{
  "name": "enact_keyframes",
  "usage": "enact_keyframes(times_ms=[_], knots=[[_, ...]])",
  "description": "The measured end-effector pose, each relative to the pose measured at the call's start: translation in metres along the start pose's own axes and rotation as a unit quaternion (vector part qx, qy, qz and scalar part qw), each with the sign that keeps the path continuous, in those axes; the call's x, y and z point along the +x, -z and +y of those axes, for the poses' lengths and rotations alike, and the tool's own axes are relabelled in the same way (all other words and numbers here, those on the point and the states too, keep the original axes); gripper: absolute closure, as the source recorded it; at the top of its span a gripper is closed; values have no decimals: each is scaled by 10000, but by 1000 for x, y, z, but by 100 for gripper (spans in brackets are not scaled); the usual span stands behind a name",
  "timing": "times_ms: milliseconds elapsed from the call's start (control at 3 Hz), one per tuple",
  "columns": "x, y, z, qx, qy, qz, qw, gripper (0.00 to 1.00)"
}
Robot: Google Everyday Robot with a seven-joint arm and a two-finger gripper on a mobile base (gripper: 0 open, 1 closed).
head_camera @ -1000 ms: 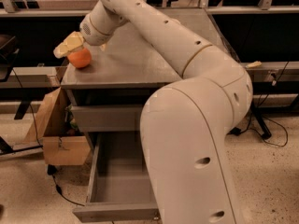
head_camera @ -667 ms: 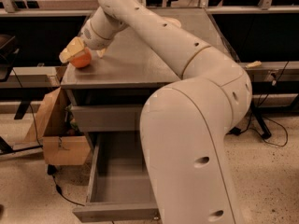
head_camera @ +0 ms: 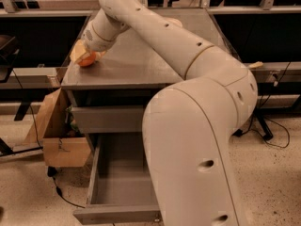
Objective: Place orange into middle drawer
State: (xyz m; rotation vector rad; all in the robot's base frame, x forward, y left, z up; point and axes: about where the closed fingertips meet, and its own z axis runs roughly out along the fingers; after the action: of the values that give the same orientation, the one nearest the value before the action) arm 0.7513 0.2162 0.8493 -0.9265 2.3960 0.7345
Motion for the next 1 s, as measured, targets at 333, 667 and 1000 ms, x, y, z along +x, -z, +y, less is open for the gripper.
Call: enact_keyframes(times_ms=[333,667,1000], knots=[[-2,24,3,-26,56,-142,9999,96],[-5,66,13,-111,259,-345,9990,100],[1,115,29,-267,595,-451,9968,100]])
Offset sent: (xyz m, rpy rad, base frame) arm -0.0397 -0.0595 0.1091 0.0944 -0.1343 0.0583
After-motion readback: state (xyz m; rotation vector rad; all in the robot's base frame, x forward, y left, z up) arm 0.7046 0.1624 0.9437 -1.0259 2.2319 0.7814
